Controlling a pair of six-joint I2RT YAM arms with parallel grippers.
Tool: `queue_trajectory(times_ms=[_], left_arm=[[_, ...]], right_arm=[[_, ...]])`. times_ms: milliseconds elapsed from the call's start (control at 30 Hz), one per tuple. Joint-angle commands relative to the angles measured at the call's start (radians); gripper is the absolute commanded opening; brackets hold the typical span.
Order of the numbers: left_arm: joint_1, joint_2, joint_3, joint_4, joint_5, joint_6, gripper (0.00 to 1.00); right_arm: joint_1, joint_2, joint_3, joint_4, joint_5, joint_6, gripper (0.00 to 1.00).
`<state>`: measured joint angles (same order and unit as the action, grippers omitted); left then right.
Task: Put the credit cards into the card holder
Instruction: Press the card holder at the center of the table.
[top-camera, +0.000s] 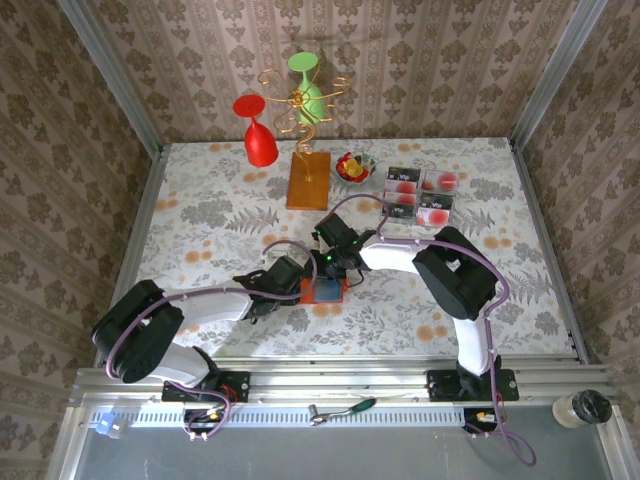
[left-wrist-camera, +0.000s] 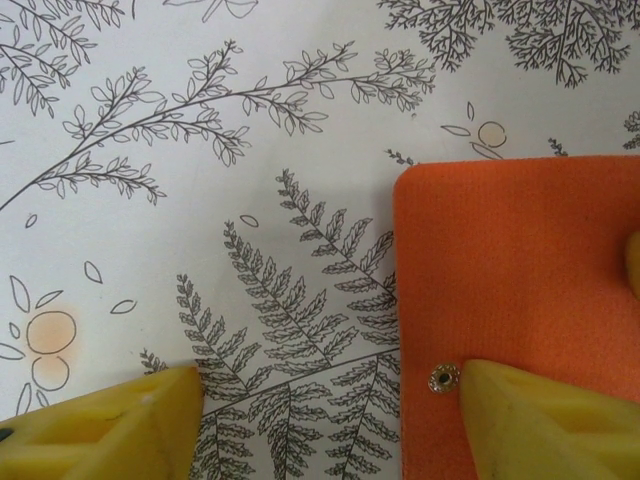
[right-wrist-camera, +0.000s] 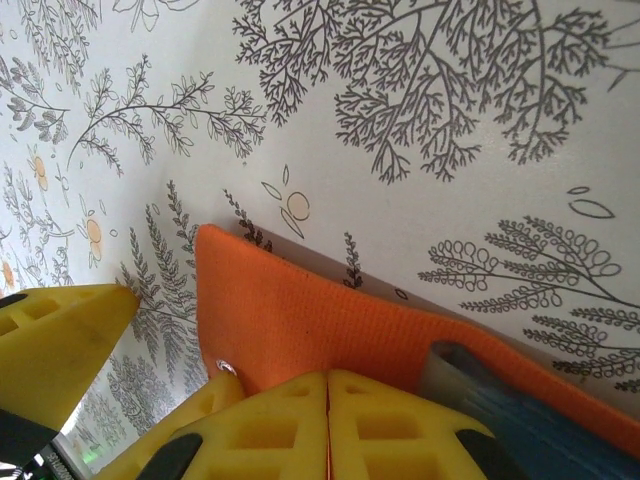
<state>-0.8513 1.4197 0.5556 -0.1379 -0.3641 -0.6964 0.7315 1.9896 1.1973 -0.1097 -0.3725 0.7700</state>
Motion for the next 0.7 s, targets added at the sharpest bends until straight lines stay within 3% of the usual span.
queue_trajectory(times_ms=[0,533,667], left_arm=[[-0.008,-0.023,0.006,-0.077,0.004,0.01,0.7],[-0.045,-0.054,0.09,-0.097,0.008,0.01,0.69],[-0.058,-0.045,0.087,-0.092,0.004,-0.004,0.63]], right_arm=[[0.005,0.021,-0.014,0.017,-0.01,0.021,0.1],[0.004,0.012,-0.032,0.035,-0.005,0.037,0.09],[0.004,0.008,-0.032,0.038,-0.006,0.041,0.1]])
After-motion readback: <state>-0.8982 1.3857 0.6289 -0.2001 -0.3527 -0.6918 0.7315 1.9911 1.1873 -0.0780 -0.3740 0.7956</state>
